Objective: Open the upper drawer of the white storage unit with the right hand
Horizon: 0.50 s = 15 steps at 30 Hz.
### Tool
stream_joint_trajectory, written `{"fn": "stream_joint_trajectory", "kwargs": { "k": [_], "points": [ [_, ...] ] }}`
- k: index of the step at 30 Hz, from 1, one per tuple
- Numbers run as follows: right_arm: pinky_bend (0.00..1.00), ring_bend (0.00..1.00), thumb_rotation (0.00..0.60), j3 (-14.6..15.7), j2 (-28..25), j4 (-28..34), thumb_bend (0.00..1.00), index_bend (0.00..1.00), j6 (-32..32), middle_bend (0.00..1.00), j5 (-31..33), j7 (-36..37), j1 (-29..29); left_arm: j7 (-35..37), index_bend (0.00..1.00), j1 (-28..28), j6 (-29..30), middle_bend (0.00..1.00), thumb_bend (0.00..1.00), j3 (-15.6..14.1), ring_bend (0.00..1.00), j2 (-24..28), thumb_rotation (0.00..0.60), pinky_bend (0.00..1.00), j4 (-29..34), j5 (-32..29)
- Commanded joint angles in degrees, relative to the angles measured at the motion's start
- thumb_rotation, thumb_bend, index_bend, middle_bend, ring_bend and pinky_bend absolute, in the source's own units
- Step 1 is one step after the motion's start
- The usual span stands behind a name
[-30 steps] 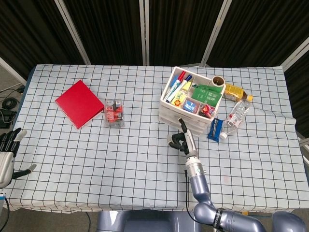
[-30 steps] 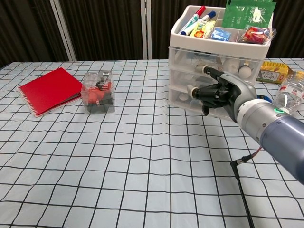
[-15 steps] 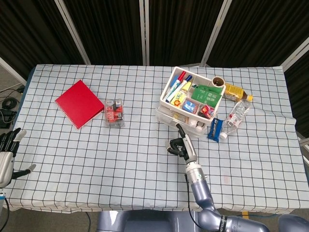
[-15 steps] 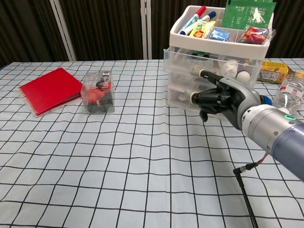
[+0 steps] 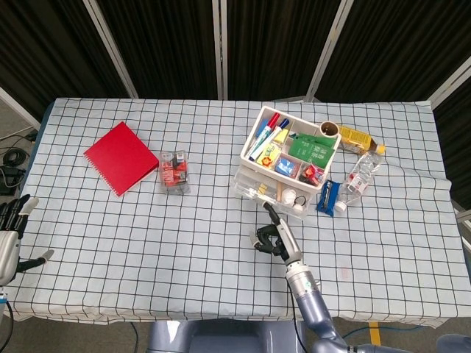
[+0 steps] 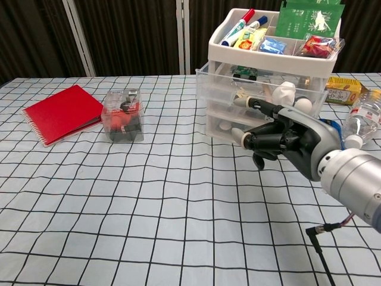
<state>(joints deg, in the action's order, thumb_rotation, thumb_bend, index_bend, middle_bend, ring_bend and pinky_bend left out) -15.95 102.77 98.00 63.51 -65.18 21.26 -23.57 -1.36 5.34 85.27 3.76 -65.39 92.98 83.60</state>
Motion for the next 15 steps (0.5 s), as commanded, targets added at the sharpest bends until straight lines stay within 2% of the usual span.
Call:
{"fn": "stream_joint_trajectory", "kwargs": {
  "k": [1, 10, 15],
  "points": [
    [0.72, 0.89, 0.600, 0.7, 0.2, -0.2, 0.38, 0.11, 0.9, 0.90, -0.9, -0.5, 0.5, 0.0, 0.00, 0.0, 0.0, 0.00, 0.06, 0.0, 0.00, 0.0, 0.600, 0.00, 0.0, 0.0],
    [0.70, 0.87, 0.600, 2.5, 0.8, -0.9, 0.37, 0.05, 5.1, 0.88, -5.2, 0.0, 2.3, -0.1, 0.00, 0.1, -0.1, 0.00, 0.06, 0.0, 0.00, 0.0, 0.600, 0.00, 0.0, -0.1],
    [0.70, 0.87, 0.600, 5.5, 0.3, -1.1, 0.37, 0.08, 10.5, 0.88, -13.2, 0.0, 4.1, -0.1, 0.00, 0.1, -0.2, 0.00, 0.06, 0.0, 0.00, -0.1, 0.600, 0.00, 0.0, -0.1]
  ]
}}
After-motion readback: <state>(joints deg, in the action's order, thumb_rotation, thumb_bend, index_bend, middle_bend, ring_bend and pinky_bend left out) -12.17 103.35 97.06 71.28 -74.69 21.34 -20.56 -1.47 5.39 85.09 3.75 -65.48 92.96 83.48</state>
